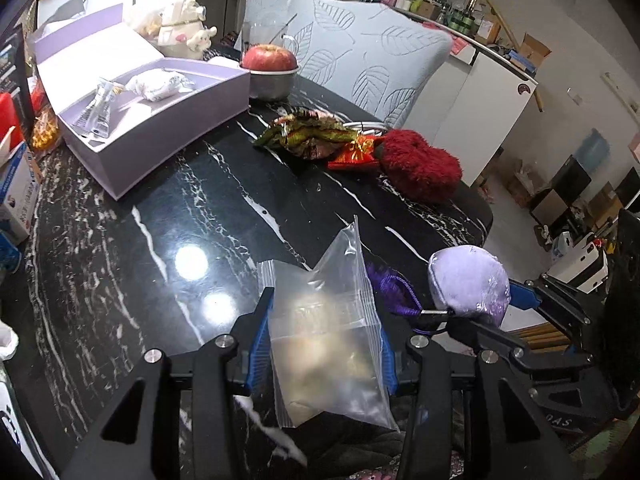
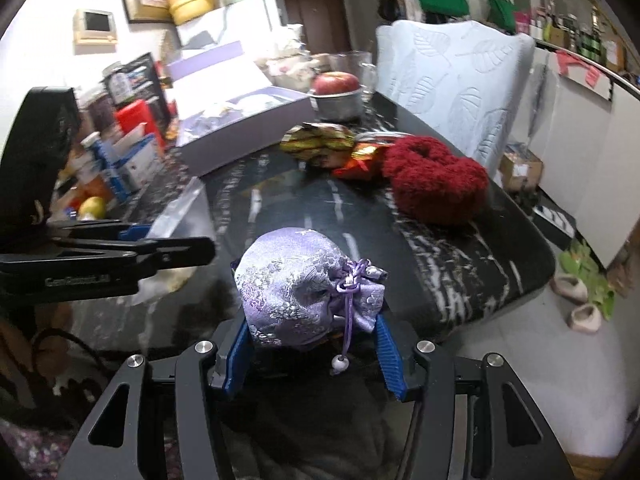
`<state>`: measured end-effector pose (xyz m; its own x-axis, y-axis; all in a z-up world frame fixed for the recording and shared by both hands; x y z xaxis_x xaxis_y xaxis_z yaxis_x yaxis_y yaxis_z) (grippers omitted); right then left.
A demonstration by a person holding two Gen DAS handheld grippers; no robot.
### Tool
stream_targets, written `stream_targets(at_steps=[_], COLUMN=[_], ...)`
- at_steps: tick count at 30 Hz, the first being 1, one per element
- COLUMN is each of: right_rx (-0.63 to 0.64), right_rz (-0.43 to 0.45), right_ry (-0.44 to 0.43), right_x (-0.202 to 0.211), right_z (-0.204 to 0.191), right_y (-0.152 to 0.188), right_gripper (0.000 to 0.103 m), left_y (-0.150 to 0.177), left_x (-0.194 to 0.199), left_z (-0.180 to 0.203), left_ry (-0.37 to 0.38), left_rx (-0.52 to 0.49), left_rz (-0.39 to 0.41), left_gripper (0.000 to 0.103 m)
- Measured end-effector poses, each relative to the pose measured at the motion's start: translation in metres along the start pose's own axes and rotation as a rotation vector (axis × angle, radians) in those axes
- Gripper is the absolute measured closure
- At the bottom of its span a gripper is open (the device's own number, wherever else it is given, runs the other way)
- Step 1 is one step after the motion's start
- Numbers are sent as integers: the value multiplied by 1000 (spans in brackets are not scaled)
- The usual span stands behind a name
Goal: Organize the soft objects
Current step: 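Grasp the lavender drawstring sachet with the right gripper while the left holds the clear bag, then lift the clear bag with the left gripper while the right carries the sachet toward the lavender box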
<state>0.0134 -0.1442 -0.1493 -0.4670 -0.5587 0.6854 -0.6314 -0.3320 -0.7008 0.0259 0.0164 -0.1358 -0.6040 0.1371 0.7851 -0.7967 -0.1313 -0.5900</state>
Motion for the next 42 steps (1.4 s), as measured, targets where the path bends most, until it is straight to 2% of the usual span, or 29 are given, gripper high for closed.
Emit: stream_targets(at_steps=[7, 11, 16, 28, 36, 42], right_rx=[60, 84, 140, 298, 347, 379], right_rz=[36, 76, 147, 331, 398, 414], right_ry=[-78, -138, -167, -188, -184, -196], right_x=[14, 27, 46, 73, 71, 54], right_z=[-29, -46, -64, -111, -127, -139], right_y=[-7, -23, -49, -143, -205, -253], right_gripper=[49, 49, 49, 49, 49, 49], left_y=[-9, -22, -45, -123, -175, -213], left_x=[33, 57, 89, 163, 182, 179], left_z=[-2, -6, -12, -35, -59, -84], left_ry=[-13, -25, -38, -126, -153, -188], left_rx=[-9, -18, -48, -112, -107, -94], left_rz=[86, 152, 235, 474, 557, 572], left_gripper=[59, 59, 59, 59, 59, 59])
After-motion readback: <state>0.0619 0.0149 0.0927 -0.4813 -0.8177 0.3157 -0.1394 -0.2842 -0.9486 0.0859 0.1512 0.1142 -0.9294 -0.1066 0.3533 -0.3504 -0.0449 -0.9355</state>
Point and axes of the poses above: each gripper's, at about its wrist camera, not at the fingertips, and x roughly against the way its jaws point, z to its right, y to its underside, the point moved 10 cm from there along -x, roughly the way its jaws point, and after that the axes turned 2 degrees about -y, right-handed, at the moved point
